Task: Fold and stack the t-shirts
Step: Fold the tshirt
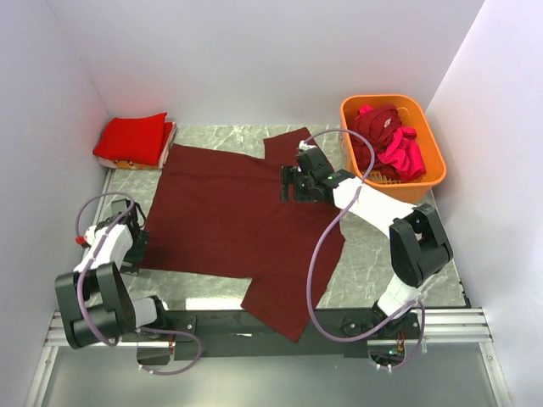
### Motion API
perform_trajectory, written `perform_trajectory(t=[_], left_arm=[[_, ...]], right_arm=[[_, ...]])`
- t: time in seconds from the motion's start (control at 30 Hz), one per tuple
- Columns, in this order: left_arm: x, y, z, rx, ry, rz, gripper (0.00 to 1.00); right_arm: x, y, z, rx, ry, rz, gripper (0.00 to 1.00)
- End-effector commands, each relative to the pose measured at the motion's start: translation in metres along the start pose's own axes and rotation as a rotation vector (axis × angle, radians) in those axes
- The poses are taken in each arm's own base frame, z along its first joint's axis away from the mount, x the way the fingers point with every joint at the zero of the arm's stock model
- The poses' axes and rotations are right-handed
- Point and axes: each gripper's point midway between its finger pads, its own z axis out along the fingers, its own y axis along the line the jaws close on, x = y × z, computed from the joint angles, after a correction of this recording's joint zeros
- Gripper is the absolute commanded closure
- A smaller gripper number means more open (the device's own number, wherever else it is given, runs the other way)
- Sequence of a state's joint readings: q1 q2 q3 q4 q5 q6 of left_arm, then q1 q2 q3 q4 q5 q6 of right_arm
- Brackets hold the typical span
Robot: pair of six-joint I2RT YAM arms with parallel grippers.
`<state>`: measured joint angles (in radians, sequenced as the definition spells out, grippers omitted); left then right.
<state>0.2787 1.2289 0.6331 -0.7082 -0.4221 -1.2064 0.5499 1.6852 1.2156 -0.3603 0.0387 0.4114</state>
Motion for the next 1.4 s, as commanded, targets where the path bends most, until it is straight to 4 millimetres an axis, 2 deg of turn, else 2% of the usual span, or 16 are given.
perform_trajectory(t=[0.0, 0.07, 0.27, 0.37, 0.47, 0.53, 0.57, 0.63, 0.67, 0.77, 0.8, 0.87, 0.9, 1.03, 1.17, 1.37], left_arm=[[0.006, 0.001, 0.01, -0.005, 0.024, 0.016, 0.16], [0.008, 0.002, 0.016, -0.02, 0.029, 0.025, 0.21], [0.015, -0.005, 0.027, -0.005, 0.051, 0.062, 0.7], [0.018, -0.009, 0.029, 0.011, 0.069, 0.078, 0.99], [0.021, -0.01, 0.029, 0.013, 0.085, 0.084, 0.99], [0.019, -0.01, 0.026, 0.018, 0.079, 0.081, 0.99], [0.019, -0.009, 0.025, 0.017, 0.075, 0.08, 0.99], [0.016, -0.009, 0.021, 0.033, 0.064, 0.063, 0.99], [0.016, -0.008, 0.02, 0.037, 0.064, 0.059, 0.99], [0.01, -0.011, 0.013, 0.06, 0.044, 0.032, 0.99], [0.008, -0.011, 0.011, 0.067, 0.038, 0.025, 0.99], [0.007, -0.013, 0.009, 0.077, 0.035, 0.019, 0.99], [0.006, -0.014, 0.007, 0.086, 0.035, 0.016, 0.99], [0.004, -0.021, 0.004, 0.108, 0.035, -0.002, 0.99], [0.003, -0.03, -0.001, 0.152, 0.045, -0.012, 0.99], [0.006, -0.033, -0.004, 0.178, 0.062, -0.006, 0.99]], right_arm=[[-0.017, 0.0, -0.013, 0.005, -0.069, 0.02, 0.08], [-0.015, -0.002, -0.013, 0.015, -0.063, 0.022, 0.08], [-0.012, -0.007, -0.022, 0.03, -0.067, 0.02, 0.09], [-0.005, -0.008, -0.028, 0.025, -0.065, 0.007, 0.09], [0.006, -0.006, -0.037, 0.016, -0.048, -0.015, 0.09], [0.022, -0.006, -0.042, 0.023, -0.023, -0.055, 0.09], [0.03, 0.005, -0.049, 0.001, -0.021, -0.106, 0.09], [0.055, 0.01, -0.054, -0.014, 0.025, -0.159, 0.1], [0.07, 0.025, -0.061, -0.062, 0.041, -0.215, 0.1], [0.114, 0.047, -0.074, -0.147, 0.102, -0.332, 0.12], [0.141, 0.064, -0.083, -0.192, 0.134, -0.416, 0.12], [0.169, 0.078, -0.094, -0.23, 0.175, -0.496, 0.12], [0.192, 0.093, -0.105, -0.275, 0.205, -0.558, 0.12], [0.253, 0.115, -0.13, -0.383, 0.296, -0.675, 0.14], [0.302, 0.108, -0.142, -0.38, 0.38, -0.81, 0.16], [0.339, 0.092, -0.141, -0.325, 0.477, -0.867, 0.2]])
